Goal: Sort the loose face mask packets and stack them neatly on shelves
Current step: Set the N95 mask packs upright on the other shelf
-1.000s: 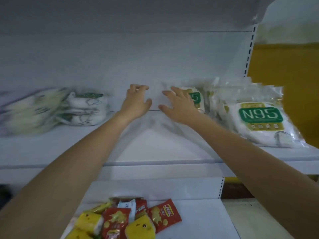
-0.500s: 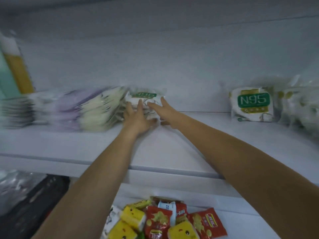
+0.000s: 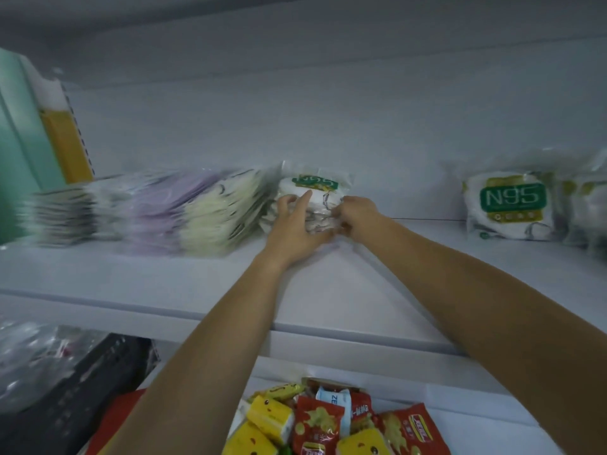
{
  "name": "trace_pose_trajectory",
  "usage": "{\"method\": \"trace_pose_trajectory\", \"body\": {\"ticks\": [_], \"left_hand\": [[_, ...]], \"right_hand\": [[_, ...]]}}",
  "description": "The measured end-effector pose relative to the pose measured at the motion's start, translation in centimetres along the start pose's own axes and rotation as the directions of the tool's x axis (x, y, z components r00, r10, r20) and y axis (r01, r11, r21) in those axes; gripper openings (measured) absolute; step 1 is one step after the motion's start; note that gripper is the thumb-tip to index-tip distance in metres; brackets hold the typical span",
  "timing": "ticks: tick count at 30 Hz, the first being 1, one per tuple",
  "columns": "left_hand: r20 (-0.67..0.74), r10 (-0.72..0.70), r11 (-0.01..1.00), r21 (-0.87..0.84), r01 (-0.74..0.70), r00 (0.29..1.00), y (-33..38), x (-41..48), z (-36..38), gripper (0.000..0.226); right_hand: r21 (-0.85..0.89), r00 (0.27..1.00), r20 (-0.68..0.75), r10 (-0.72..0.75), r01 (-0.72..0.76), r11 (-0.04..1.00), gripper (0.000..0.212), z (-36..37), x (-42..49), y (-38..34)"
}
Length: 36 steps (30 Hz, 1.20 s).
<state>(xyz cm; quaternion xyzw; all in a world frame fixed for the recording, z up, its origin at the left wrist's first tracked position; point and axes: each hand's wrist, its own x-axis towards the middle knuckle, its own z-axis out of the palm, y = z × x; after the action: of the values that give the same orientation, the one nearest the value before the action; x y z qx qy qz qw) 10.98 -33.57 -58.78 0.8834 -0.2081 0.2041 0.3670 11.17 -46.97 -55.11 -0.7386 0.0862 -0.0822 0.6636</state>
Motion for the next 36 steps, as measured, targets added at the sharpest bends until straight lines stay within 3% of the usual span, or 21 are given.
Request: {"method": "trace_pose_trajectory", "body": {"ticks": [3,5,8,9,10,11,13,14,16,20,22,24,27,29,31,33,34,36], "left_hand": [[-0.018,0.186,0.974,-0.127,-0.187,0.982,1.9,-0.7,0.1,0.06],[-0.152,0.28,0.949,-0.103,-0.297,0.948,3.0,-1.0,0.2,0.043],[-0.362,0.18,0.966,-0.11,-0.233,0.915,5.3,-0.6,0.4,0.048],[-0.309,0.063,0.981,-0.157,-0.116,0.949,6.2,0.0,0.6,0.054],[-0.156,-0.088,0.974,-0.22,0.052,0.984,7.2,0.6,0.9,0.061],[0.059,-0.229,0.933,-0.27,0.236,0.972,8.3,1.1,1.2,0.069],[0.409,-0.379,0.814,-0.279,0.509,0.83,10.7,1.5,2.0,0.071],[0.482,-0.397,0.779,-0.274,0.565,0.781,11.6,1.7,2.5,0.063],[0.482,-0.403,0.771,-0.28,0.573,0.778,12.5,2.0,3.8,0.041],[0.428,-0.378,0.76,-0.364,0.539,0.821,12.4,1.9,4.8,0.026],[0.394,-0.339,0.734,-0.458,0.502,0.854,12.0,1.5,5.2,0.049],[0.344,-0.277,0.731,-0.53,0.429,0.897,12.3,0.8,6.1,0.074],[0.169,-0.097,0.74,-0.647,0.184,0.981,15.3,0.9,7.9,0.083],[0.102,0.011,0.752,-0.657,0.059,0.995,18.1,1.6,9.2,0.09],[0.122,0.05,0.758,-0.651,0.042,0.991,20.3,2.2,11.1,0.1],[0.196,0.037,0.768,-0.632,0.097,0.98,21.2,2.3,13.6,0.104],[0.247,0.009,0.785,-0.602,0.146,0.969,21.2,2.1,14.6,0.107],[0.346,-0.034,0.797,-0.556,0.235,0.937,20.8,1.8,15.8,0.121]], "right_hand": [[0.092,0.997,-0.056,0.059,-0.054,0.994,0.023,-5.5,-1.7,-0.7],[0.03,0.998,-0.05,0.035,-0.033,0.999,0.03,-9.1,-3.3,-0.9],[-0.135,0.999,-0.021,0.031,-0.033,0.99,0.041,-14.3,-5.2,-0.4],[-0.162,0.998,-0.024,0.062,-0.065,0.985,0.036,-15.6,-5.8,-0.4],[-0.178,0.993,-0.022,0.112,-0.115,0.977,0.028,-16.7,-6.3,-0.4],[-0.174,0.984,-0.019,0.177,-0.177,0.969,0.023,-17.5,-6.9,-0.4],[-0.117,0.967,0.002,0.256,-0.254,0.96,0.035,-18.3,-7.6,-0.6],[-0.076,0.964,0.002,0.265,-0.264,0.962,0.043,-18.4,-7.6,-0.6],[-0.014,0.967,-0.013,0.256,-0.256,0.966,0.049,-18.0,-7.7,-0.5],[-0.029,0.987,-0.084,0.139,-0.142,0.989,0.026,-16.0,-8.0,1.1],[-0.066,0.985,-0.172,0.005,-0.017,0.998,0.028,-15.8,-8.1,2.0],[-0.074,0.961,-0.261,-0.088,0.071,0.995,0.049,-16.4,-8.5,2.3],[-0.131,0.842,-0.436,-0.319,0.291,0.948,0.052,-18.7,-8.9,1.9],[-0.152,0.767,-0.514,-0.384,0.359,0.921,0.048,-20.7,-9.1,1.4],[-0.194,0.75,-0.548,-0.371,0.317,0.928,0.05,-22.9,-9.0,1.4],[-0.378,0.794,-0.516,-0.321,0.126,0.917,0.062,-24.4,-9.0,2.1],[-0.492,0.824,-0.479,-0.305,0.036,0.87,0.071,-24.7,-9.1,2.7],[-0.663,0.847,-0.401,-0.349,-0.006,0.748,0.084,-24.5,-9.3,3.7]]}}
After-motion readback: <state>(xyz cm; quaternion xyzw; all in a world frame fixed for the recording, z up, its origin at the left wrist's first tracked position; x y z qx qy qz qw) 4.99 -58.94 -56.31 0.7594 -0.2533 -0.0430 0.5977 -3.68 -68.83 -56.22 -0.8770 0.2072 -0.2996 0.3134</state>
